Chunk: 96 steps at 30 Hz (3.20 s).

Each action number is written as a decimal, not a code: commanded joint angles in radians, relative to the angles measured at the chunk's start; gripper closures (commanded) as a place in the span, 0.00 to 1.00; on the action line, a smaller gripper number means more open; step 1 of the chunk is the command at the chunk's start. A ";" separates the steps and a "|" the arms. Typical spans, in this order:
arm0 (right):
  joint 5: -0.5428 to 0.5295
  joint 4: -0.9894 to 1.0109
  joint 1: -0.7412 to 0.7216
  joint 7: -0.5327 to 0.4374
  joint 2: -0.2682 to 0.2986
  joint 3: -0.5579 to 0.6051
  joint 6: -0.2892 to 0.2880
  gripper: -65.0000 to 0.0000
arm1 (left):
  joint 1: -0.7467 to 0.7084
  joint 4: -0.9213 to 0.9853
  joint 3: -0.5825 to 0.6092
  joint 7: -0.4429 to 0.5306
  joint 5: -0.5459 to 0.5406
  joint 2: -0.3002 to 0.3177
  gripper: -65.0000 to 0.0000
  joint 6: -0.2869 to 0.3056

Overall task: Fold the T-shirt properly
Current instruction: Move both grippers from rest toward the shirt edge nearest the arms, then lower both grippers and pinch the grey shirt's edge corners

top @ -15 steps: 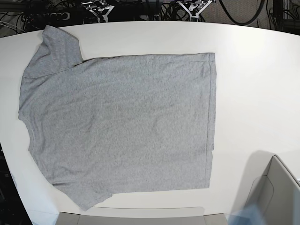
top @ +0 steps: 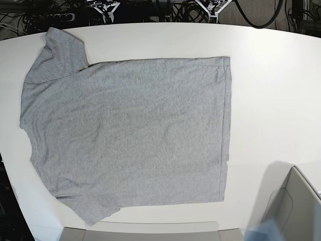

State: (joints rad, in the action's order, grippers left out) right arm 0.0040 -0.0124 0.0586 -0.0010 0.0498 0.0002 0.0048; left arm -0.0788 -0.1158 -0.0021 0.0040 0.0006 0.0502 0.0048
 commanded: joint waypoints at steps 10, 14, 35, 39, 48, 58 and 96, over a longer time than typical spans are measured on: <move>0.001 -0.002 0.024 -0.004 0.011 0.001 -0.001 1.00 | -0.036 -0.003 0.003 0.136 0.003 0.007 1.00 0.001; 0.001 -0.033 0.042 -0.006 0.020 -0.001 -0.004 1.00 | -0.043 -0.003 -0.002 0.135 0.000 0.012 1.00 0.001; 0.003 -0.774 0.550 -0.006 0.063 0.001 -0.006 1.00 | -0.514 -0.740 -0.003 -0.094 0.000 0.069 1.00 0.002; -0.002 -0.953 0.656 -0.006 0.080 -0.002 -0.004 1.00 | -0.614 -0.908 -0.003 -0.095 0.000 0.069 1.00 0.002; -0.003 -1.523 0.947 -0.003 0.092 -0.010 -0.001 1.00 | -0.852 -1.410 -0.032 -0.200 -0.001 0.069 1.00 0.002; -0.200 -1.925 1.053 0.005 0.126 -0.134 -0.002 0.99 | -0.942 -1.783 -0.132 -0.266 -0.001 0.093 1.00 0.002; -0.827 -1.952 0.524 0.925 0.069 -1.147 -0.607 0.63 | -0.772 -1.926 -0.178 -0.270 -0.001 0.093 0.69 0.223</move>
State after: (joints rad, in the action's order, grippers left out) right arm -0.8040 -1.9518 0.5739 0.9512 0.1104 -1.1427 -0.5972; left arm -0.8413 -2.0266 -0.1787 -0.2882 0.0002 0.1394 0.2302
